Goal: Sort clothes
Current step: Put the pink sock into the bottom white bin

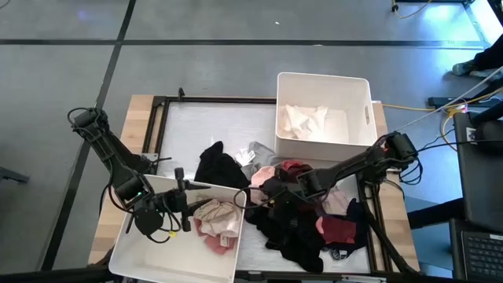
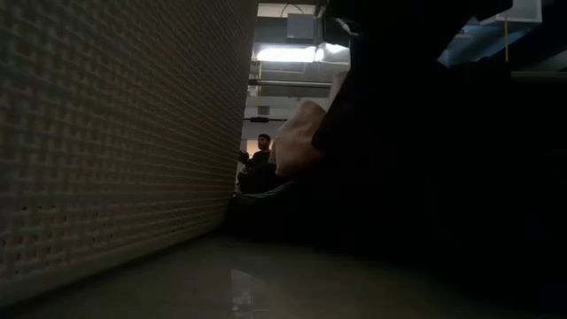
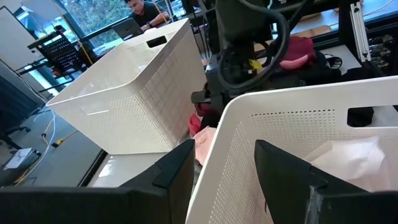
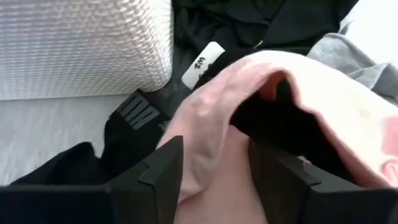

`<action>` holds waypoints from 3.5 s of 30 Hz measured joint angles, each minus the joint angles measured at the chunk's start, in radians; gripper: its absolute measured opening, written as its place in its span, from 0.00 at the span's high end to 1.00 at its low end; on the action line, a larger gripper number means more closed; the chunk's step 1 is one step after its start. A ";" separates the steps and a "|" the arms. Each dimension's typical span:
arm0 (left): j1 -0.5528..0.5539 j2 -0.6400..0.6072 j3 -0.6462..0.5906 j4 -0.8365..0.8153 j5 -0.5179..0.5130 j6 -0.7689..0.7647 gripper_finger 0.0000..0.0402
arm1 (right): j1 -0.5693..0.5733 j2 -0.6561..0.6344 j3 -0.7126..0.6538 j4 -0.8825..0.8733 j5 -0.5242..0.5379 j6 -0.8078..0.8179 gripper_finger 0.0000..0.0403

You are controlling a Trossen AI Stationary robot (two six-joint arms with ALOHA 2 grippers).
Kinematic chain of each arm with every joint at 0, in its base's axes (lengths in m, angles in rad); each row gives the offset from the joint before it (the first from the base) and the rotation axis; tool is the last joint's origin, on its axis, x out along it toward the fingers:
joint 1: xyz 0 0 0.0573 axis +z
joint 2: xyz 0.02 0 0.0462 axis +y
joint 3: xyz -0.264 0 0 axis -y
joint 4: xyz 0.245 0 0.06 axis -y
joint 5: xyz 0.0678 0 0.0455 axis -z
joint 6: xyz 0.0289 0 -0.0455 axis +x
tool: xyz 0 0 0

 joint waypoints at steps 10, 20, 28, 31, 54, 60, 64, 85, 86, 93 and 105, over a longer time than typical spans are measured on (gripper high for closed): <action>0.000 0.000 0.000 0.001 0.000 0.003 0.61 | 0.000 0.000 -0.001 0.053 0.015 -0.085 0.84; 0.000 0.000 0.000 0.001 0.000 0.004 0.61 | 0.002 -0.002 0.169 -0.184 0.044 -0.171 0.93; 0.000 0.000 0.000 0.001 0.000 0.004 0.61 | 0.028 -0.003 0.474 -0.463 0.182 -0.295 0.98; 0.000 0.000 0.000 0.001 0.000 0.004 0.61 | 0.034 -0.003 0.568 -0.480 0.200 -0.338 0.97; 0.000 0.000 0.000 -0.011 0.000 0.003 0.61 | 0.033 0.088 0.685 0.115 -0.198 -0.636 0.95; 0.002 0.000 0.001 -0.019 0.000 -0.011 0.61 | 0.033 0.165 0.685 0.042 -0.204 -0.634 0.95; 0.010 0.000 0.001 -0.019 -0.001 -0.019 0.61 | 0.031 0.216 0.684 -0.014 -0.191 -0.641 0.95; 0.010 0.000 0.001 -0.020 -0.001 -0.030 0.61 | 0.019 0.278 0.684 0.018 -0.059 -0.639 0.90; 0.010 0.000 0.001 -0.020 -0.001 -0.030 0.61 | 0.019 0.278 0.684 0.018 -0.053 -0.640 0.87; 0.010 0.000 0.001 -0.020 -0.001 -0.030 0.61 | 0.019 0.278 0.684 0.019 -0.047 -0.649 0.54; 0.010 0.000 0.001 -0.020 -0.001 -0.030 0.61 | 0.021 0.260 0.753 -0.158 -0.019 -0.681 0.31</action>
